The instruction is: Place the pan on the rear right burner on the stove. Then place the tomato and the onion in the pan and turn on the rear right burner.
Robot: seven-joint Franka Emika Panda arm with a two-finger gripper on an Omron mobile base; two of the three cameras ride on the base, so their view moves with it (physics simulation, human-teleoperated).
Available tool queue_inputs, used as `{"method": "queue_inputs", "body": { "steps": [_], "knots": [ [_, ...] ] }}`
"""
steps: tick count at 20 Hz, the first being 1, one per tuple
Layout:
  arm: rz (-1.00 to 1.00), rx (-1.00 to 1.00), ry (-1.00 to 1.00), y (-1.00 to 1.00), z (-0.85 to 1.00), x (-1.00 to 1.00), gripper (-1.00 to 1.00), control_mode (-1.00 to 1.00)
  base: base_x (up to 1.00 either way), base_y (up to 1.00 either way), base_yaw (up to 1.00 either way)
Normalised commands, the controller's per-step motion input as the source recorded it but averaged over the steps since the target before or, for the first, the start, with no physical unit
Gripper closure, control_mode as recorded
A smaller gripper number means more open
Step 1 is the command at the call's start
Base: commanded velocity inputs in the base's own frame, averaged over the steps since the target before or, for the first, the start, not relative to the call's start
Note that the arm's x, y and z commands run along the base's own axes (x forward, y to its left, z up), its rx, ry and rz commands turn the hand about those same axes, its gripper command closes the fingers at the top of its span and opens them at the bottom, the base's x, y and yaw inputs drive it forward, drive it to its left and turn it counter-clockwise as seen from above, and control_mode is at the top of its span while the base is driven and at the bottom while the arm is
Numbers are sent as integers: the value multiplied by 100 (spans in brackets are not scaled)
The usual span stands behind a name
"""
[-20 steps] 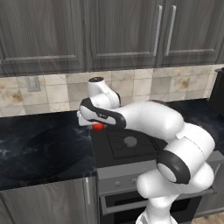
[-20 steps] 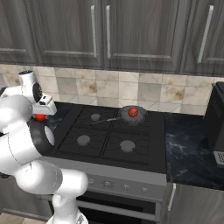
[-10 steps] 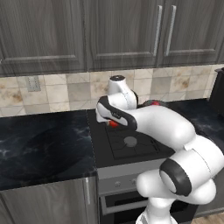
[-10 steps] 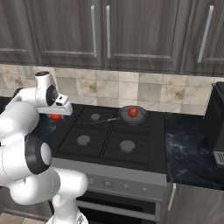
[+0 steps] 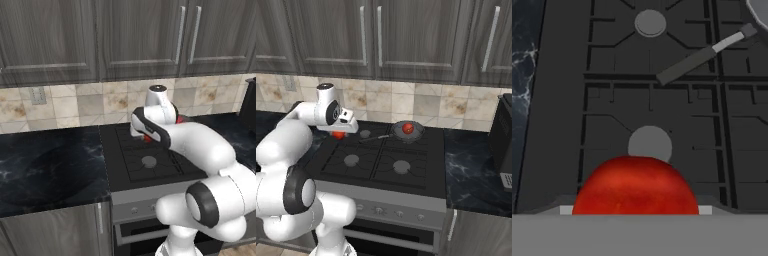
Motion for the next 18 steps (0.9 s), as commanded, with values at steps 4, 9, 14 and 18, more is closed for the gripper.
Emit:
{"method": "queue_inputs", "body": {
  "steps": [4, 9, 14, 18],
  "knots": [
    [0, 0, -4, -72, 6, 20, 100, -100, 0, 0, 0],
    [0, 0, -5, -71, 2, 35, 100, -100, 0, 0, 0],
    [0, 0, -6, -66, 0, 43, 100, -100, 0, 0, 0],
    [0, 0, -6, -58, 0, 40, 100, -100, 0, 0, 0]
  ]
}}
